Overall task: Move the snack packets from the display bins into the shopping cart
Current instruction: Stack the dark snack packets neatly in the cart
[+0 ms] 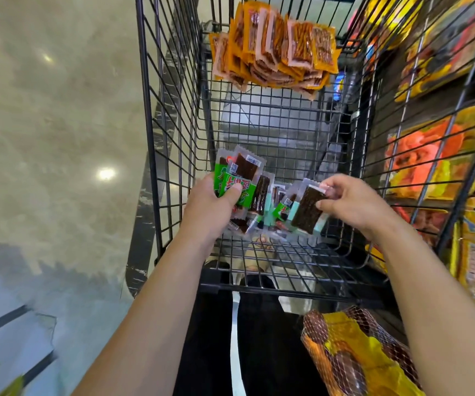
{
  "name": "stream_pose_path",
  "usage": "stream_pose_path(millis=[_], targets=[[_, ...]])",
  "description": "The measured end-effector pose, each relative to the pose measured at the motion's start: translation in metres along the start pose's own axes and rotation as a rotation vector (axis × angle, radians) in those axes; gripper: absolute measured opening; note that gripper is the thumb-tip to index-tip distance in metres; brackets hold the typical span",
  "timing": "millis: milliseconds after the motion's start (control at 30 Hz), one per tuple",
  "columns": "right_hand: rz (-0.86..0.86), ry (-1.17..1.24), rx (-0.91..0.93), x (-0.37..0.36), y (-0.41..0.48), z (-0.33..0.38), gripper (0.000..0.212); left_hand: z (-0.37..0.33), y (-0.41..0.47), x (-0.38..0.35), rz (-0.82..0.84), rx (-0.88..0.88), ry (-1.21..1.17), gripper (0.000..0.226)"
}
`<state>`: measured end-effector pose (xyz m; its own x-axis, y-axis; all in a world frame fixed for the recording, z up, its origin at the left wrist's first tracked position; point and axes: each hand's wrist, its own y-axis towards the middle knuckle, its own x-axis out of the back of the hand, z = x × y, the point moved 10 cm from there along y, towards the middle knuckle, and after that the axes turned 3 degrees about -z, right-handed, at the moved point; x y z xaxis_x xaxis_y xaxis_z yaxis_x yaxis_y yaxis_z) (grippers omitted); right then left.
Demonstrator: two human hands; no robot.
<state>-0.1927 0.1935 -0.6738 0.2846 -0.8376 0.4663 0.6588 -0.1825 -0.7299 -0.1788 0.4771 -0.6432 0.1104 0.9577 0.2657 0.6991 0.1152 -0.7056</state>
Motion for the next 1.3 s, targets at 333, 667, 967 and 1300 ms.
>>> stream_pose_path(millis=[333,667,967,1300], targets=[[0.172,0.185,0.311,0.009,-0.035,0.061,0.028,0.000,-0.001,-0.007,0.055,0.006,-0.030,0.017],[0.080,0.468,0.314,-0.020,-0.025,0.082,0.033,-0.006,-0.011,-0.030,0.275,0.042,-0.154,0.032],[0.072,0.698,0.182,-0.037,-0.006,0.062,0.034,0.000,0.001,-0.010,0.122,-0.021,-0.166,0.022],[0.057,-0.267,-0.067,-0.072,0.036,-0.018,0.081,0.006,0.007,0.009,-0.050,0.017,-0.227,0.027]])
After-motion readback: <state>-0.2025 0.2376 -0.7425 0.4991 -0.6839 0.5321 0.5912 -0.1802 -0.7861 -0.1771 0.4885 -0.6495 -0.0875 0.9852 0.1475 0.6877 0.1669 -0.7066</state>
